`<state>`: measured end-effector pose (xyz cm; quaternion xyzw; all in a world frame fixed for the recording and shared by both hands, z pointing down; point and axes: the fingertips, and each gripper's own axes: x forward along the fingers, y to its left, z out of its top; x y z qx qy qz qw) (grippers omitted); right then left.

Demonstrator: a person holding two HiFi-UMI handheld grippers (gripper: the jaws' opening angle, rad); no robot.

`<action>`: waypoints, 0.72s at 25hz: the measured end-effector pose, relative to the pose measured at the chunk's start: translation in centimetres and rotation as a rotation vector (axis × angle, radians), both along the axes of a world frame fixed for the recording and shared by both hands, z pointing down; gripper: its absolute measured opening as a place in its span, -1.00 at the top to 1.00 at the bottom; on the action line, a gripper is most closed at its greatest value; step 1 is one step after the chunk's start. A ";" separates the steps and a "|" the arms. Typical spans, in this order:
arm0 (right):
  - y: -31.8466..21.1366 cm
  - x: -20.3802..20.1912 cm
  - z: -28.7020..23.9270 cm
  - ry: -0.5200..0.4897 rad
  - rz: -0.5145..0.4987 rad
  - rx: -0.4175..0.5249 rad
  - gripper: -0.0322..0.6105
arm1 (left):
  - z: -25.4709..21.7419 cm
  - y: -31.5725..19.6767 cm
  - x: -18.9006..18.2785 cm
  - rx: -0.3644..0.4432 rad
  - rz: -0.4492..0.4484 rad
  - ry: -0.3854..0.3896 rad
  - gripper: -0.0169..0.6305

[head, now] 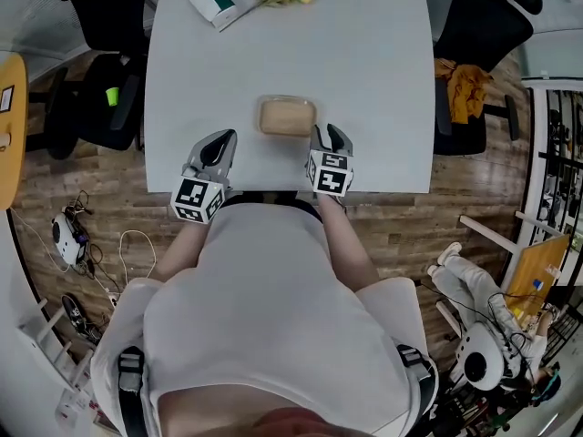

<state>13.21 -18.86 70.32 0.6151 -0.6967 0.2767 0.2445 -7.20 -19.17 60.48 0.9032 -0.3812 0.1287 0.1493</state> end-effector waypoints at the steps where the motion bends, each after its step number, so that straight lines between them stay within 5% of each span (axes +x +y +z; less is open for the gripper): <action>1: -0.2 0.0 0.3 0.002 -0.001 -0.007 0.48 | 0.0 -0.1 0.0 0.000 0.000 -0.001 0.92; 18: -2.7 0.5 5.4 0.012 -0.006 -0.143 0.50 | 0.8 -1.5 -1.2 -0.026 -0.032 -0.017 0.92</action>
